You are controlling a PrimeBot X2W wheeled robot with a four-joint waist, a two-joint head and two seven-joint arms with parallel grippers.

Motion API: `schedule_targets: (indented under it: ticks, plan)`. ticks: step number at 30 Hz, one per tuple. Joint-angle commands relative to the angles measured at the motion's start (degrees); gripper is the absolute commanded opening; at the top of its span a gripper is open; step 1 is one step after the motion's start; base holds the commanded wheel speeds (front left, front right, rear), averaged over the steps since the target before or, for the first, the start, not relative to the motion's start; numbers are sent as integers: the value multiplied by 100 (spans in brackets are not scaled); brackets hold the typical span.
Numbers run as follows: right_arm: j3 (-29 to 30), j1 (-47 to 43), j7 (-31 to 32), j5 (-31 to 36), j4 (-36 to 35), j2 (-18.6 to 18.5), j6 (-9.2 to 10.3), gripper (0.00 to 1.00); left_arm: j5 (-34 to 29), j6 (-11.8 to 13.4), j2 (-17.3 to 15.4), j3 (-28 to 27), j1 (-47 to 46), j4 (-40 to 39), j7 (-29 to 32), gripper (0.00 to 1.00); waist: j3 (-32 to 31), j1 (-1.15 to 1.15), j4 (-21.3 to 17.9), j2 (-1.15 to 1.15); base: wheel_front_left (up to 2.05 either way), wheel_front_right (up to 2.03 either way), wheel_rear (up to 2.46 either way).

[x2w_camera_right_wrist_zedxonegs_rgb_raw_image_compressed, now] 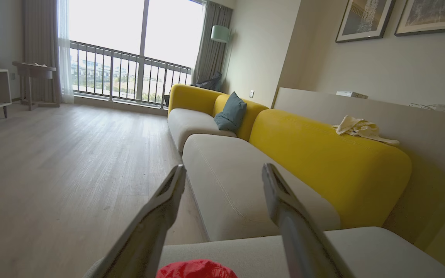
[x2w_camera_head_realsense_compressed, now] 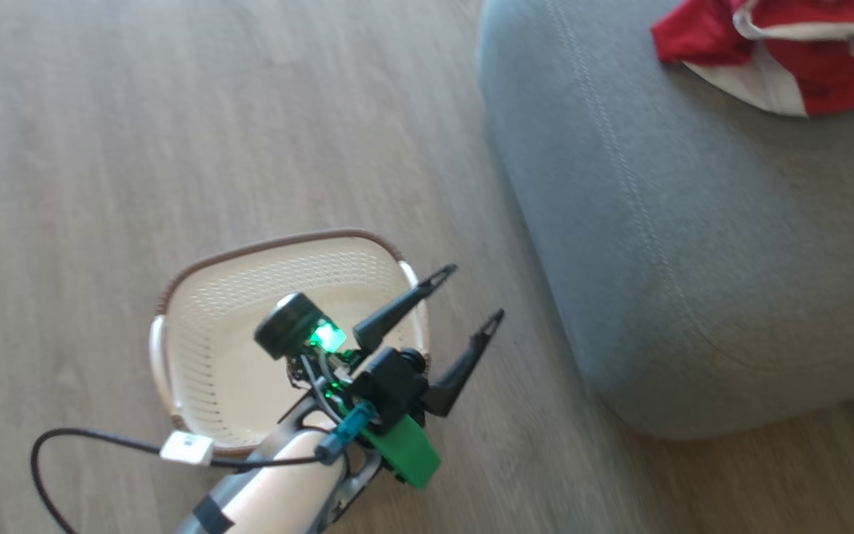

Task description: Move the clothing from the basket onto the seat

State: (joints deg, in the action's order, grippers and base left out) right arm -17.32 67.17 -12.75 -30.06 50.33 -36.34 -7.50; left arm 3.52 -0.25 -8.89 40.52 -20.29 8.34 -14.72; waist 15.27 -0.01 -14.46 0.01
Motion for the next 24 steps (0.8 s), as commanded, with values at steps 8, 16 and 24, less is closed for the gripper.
schedule_targets:
  ticks: [8,16,24]
  plan:
    - [-251,-1059,-203,-274,-1781,-237,1,100,47,168,191,-930,249,-462,-28,100,-640,1,929,-1,0,0,0]
    - [246,-2486,-223,6,-3343,292,1,100,120,293,365,-1807,692,-667,-28,100,-929,1,1543,-1,0,0,0]
    - [776,-3997,-224,510,-3885,1411,1,100,5,622,518,-2539,1109,-764,-28,100,-1134,1,1991,-1,0,0,0]
